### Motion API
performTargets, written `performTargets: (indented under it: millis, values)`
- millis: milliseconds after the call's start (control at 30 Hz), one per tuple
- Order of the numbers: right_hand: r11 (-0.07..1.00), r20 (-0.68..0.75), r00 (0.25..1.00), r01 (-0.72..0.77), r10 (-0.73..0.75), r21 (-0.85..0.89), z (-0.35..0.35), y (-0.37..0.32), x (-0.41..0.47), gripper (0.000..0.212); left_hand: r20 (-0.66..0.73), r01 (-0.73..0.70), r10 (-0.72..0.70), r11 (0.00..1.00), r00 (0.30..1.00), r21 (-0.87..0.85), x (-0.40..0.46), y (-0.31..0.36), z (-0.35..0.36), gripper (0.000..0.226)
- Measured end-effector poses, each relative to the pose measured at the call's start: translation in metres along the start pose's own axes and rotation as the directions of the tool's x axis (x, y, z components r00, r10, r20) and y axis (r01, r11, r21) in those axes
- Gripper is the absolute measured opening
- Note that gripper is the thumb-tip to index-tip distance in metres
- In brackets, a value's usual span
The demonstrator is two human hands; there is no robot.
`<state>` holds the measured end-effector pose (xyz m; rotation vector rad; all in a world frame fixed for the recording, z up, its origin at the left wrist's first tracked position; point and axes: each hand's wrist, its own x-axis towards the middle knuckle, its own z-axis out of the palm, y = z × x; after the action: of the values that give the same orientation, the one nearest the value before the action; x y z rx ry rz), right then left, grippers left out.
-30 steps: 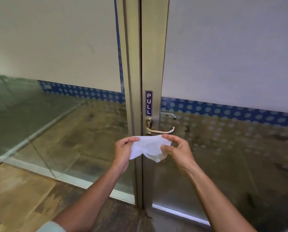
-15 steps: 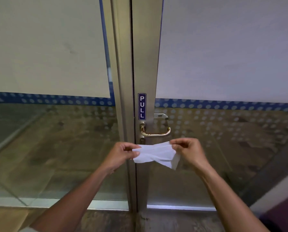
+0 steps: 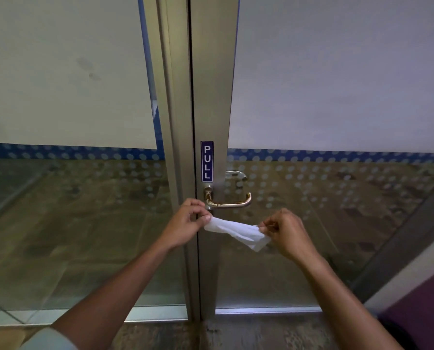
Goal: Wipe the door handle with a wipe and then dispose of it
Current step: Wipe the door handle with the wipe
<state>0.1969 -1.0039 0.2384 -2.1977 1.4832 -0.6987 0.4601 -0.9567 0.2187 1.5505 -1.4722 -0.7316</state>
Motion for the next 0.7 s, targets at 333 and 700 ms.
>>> performTargets:
  millis: [333, 700]
  values:
    - [0.939, 0.179, 0.974, 0.069, -0.136, 0.337, 0.003, 0.007, 0.008, 0.035, 0.062, 0.003, 0.002, 0.997, 0.998, -0.073, 0.006, 0.032, 0.020, 0.031]
    - [0.594, 0.460, 0.837, -0.215, -0.298, 0.775, 0.015, -0.003, 0.004, 0.026, 0.259, -0.072, 0.059, 0.996, 0.964, 0.043, 0.020, 0.068, 0.015, 0.025]
